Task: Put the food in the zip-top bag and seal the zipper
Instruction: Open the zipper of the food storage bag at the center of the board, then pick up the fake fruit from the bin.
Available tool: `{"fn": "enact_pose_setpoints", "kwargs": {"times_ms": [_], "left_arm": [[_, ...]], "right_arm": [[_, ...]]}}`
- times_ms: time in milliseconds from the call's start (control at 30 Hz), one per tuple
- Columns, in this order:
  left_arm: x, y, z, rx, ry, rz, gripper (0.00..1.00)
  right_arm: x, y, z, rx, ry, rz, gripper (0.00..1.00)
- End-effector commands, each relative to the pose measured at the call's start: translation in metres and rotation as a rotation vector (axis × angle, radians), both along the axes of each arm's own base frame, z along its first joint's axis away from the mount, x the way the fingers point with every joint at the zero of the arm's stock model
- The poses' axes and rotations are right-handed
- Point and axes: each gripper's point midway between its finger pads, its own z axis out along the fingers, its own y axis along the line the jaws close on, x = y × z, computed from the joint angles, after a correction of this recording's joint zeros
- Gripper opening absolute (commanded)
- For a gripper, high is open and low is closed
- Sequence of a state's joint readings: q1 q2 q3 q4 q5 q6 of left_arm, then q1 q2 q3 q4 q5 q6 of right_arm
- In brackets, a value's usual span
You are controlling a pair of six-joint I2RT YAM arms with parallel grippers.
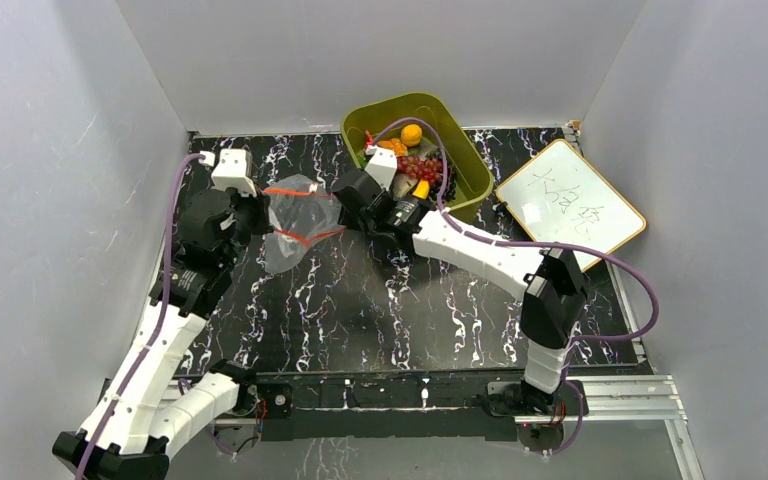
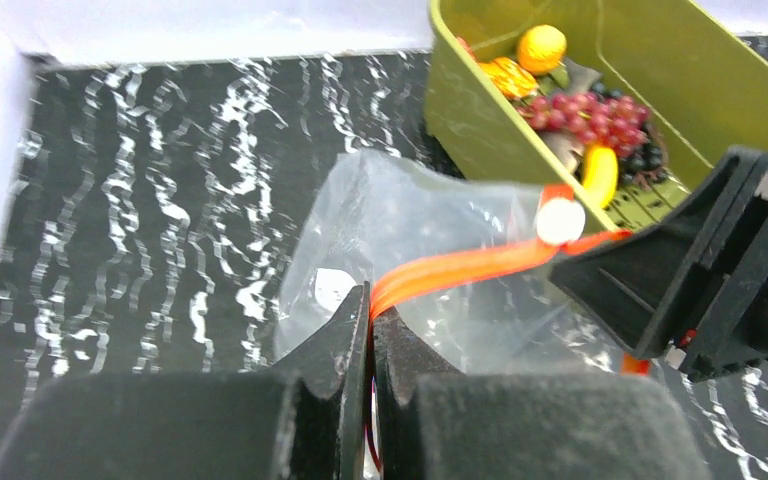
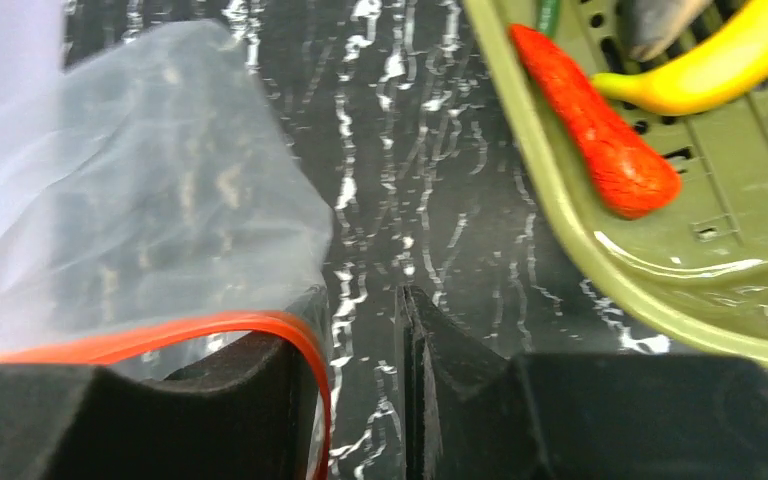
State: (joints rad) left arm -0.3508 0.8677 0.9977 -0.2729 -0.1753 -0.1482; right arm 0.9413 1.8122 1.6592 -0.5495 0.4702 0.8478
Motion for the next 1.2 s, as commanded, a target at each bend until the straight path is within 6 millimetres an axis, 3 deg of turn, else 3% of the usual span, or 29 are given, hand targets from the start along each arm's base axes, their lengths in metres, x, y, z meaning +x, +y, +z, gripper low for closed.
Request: {"fn": "enact_pose_setpoints", "kwargs": {"times_ms": [0, 100, 200, 333, 567, 700, 867, 1000, 1167], "left_arm": [[-0.004, 0.037, 0.048, 0.148, -0.151, 0.124, 0.0], [-0.002, 0.039, 0.05, 0.158, -0.163, 0.13, 0.0], [-0.001, 0.024, 0.038, 0.144, -0.136, 0.052, 0.0], [-0.007, 0.012, 0.018, 0.125, -0.097, -0.017, 0.0], [-0.011, 0.006, -0.013, 0.112, -0.05, -0.054, 0.0], [-0.008, 0.003, -0.026, 0.117, -0.037, -0.064, 0.0], [-0.007, 0.0, -0.036, 0.097, -0.064, -0.074, 0.0], [-0.007, -0.002, -0.039, 0.095, -0.06, -0.084, 0.0], [-0.009, -0.002, -0.037, 0.11, -0.085, -0.099, 0.0]], "right_arm": [[0.007, -0.044, -0.013, -0.149, -0.052, -0.122, 0.28], [0.007, -0.036, -0.011, -0.117, -0.06, -0.093, 0.27], [0.0, -0.002, 0.011, 0.014, -0.107, 0.081, 0.31], [-0.028, 0.036, 0.041, 0.114, -0.148, 0.376, 0.45], [-0.051, 0.055, 0.079, 0.165, -0.246, 0.609, 0.64], [-0.047, 0.04, 0.093, 0.094, -0.337, 0.68, 0.71], [-0.045, 0.02, 0.122, 0.142, -0.423, 0.794, 0.78], [-0.037, 0.001, 0.125, 0.071, -0.457, 0.769, 0.82], [0.005, -0.04, 0.119, -0.042, -0.453, 0.696, 0.87]]}}
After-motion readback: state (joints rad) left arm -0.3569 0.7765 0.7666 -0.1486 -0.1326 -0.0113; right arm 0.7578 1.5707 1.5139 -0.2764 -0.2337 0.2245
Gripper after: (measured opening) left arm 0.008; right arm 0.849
